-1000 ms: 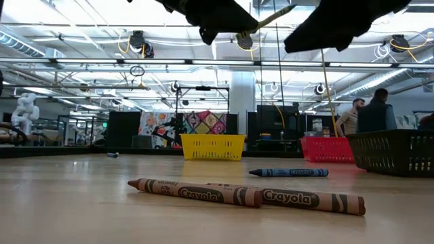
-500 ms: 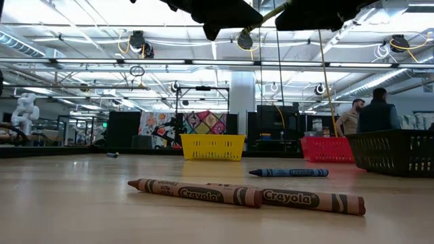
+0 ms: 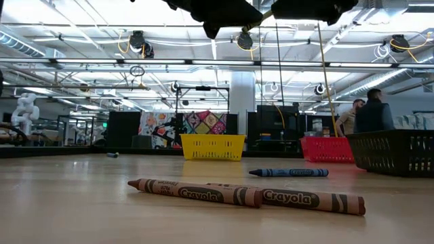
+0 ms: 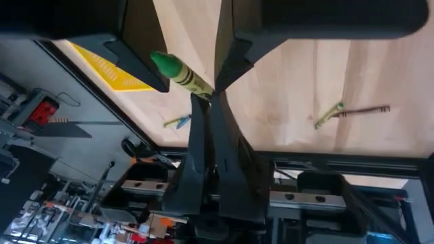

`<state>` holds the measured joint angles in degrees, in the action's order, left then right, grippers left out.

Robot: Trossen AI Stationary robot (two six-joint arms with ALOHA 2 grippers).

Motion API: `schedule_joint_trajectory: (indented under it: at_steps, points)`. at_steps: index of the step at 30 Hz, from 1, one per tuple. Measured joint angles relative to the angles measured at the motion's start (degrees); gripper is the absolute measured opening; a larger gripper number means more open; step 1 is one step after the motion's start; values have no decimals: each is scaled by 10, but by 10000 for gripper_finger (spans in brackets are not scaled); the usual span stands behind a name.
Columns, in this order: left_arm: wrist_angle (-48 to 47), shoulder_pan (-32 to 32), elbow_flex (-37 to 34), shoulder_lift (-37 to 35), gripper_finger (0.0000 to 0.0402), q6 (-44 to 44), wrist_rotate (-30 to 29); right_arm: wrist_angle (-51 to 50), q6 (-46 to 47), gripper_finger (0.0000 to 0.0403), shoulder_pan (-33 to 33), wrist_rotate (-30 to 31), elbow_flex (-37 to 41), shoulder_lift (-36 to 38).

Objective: Sort crayons
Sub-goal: Put the green crayon into the black bin

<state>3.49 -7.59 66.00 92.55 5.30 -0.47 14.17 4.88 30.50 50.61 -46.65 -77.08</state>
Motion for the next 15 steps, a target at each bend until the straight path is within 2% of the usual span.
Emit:
schedule_joint_trajectory:
  at_steps: [9, 15]
  points:
    - [0, 0, 0, 0, 0, 0, 3, 6, -1, 104, 0, -13, 0, 0]
    - [0, 0, 0, 0, 0, 1, 3, 11, -1, 73, 0, -12, 0, 0]
